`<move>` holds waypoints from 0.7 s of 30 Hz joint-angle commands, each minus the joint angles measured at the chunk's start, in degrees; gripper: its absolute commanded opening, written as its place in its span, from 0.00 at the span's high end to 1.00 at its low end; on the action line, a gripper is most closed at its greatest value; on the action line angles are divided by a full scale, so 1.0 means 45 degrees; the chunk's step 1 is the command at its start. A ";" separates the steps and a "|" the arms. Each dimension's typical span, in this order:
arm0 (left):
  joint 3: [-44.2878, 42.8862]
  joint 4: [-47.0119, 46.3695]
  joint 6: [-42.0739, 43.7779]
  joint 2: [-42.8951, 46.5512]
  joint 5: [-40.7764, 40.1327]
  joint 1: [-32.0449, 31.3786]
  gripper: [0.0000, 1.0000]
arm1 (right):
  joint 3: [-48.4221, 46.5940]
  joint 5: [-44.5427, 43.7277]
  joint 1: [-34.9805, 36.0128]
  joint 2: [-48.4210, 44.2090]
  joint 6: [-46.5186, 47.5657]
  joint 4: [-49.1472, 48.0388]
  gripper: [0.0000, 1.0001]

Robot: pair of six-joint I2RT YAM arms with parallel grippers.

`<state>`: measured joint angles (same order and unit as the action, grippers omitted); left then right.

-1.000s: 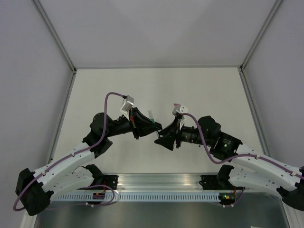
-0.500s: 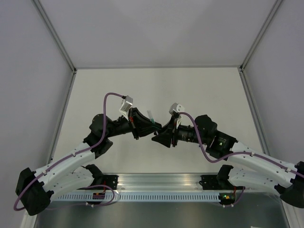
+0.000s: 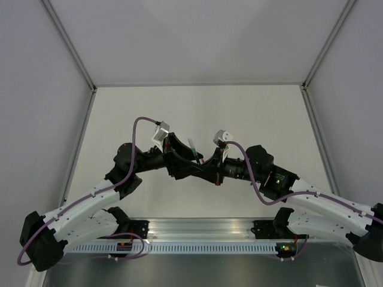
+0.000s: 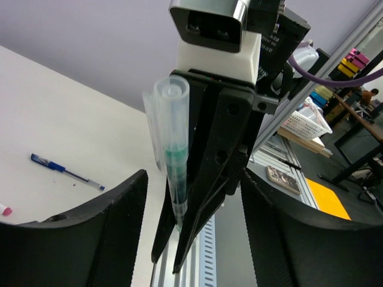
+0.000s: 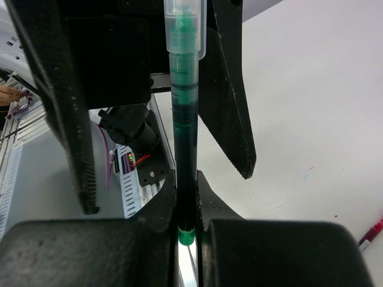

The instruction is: Insert the pens into the pen caps

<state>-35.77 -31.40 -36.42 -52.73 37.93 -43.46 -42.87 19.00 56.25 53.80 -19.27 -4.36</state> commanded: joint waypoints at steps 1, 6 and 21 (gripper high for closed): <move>-0.0333 0.0258 0.0222 0.0389 0.0340 -0.0029 0.29 | -0.0004 -0.0609 -0.0019 -0.0529 0.0082 -0.0439 1.00; -0.0293 0.1038 0.0536 0.0759 -0.0165 -0.0010 0.21 | 0.0054 -0.0884 -0.0019 -0.0783 0.0258 -0.0164 1.00; -0.4061 0.5549 0.1727 0.1231 -0.4130 -0.0010 0.13 | 0.0367 -0.0220 -0.0039 -0.1565 0.0492 0.0774 1.00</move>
<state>-49.50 -12.05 -31.40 -45.71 24.97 -43.46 -41.47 16.71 56.25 47.66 -17.74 -0.36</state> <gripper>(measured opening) 0.863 0.084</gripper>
